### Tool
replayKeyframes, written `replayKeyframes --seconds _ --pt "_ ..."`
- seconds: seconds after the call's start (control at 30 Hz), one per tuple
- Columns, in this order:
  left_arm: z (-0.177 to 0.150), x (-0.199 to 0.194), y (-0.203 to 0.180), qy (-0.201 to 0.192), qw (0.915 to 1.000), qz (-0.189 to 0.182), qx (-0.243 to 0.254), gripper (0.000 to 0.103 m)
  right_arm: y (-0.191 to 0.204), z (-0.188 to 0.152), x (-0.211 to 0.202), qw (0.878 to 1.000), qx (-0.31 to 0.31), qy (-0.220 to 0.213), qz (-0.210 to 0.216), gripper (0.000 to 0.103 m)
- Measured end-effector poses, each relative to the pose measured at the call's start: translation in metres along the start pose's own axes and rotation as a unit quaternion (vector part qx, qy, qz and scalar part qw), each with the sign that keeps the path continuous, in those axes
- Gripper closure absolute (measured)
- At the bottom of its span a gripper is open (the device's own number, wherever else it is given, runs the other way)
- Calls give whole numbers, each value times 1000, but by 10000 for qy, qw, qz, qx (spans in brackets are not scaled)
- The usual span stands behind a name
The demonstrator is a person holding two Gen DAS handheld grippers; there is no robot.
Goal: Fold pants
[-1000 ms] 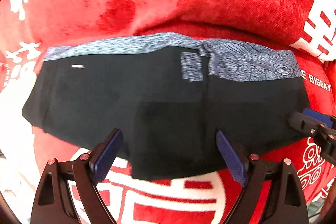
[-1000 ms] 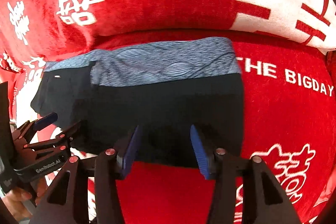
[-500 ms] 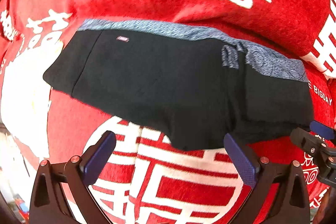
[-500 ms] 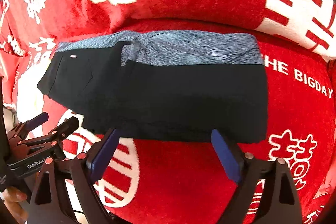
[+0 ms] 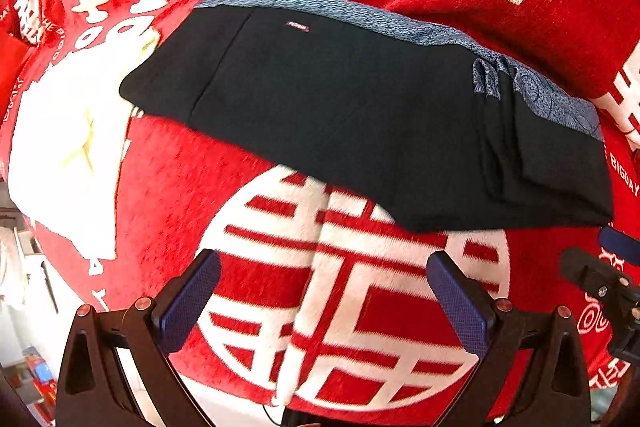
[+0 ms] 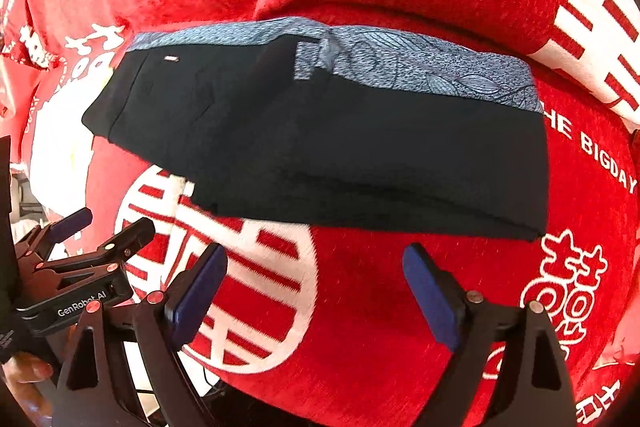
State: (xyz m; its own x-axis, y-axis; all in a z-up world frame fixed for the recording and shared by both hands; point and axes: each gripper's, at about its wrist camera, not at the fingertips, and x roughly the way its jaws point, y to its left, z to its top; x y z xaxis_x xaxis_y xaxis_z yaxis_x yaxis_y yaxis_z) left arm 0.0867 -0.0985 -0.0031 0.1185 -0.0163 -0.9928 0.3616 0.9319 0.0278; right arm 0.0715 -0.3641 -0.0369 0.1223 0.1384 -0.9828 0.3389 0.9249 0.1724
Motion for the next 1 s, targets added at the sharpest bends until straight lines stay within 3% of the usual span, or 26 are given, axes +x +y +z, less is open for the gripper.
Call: replayKeyframes --seconds 0.2,0.47,0.6,0.83,1.0 --pt "-28 -24 21 62 9990 -444 -17 0 11 -24 -20 9993 281 165 -204 11" --pt "-72 -70 53 7 9988 -472 140 0 23 -41 -51 9968 688 208 -357 11" --pt "-82 -88 68 -106 9988 -471 0 0 34 -42 -66 9971 629 229 -375 11" --pt "-106 -125 92 -484 9959 -350 -683 0 56 -42 -99 9998 85 78 -189 11" --pt "-123 -146 90 -607 9952 -279 -721 0 49 -60 -130 9998 -27 -160 -84 11"
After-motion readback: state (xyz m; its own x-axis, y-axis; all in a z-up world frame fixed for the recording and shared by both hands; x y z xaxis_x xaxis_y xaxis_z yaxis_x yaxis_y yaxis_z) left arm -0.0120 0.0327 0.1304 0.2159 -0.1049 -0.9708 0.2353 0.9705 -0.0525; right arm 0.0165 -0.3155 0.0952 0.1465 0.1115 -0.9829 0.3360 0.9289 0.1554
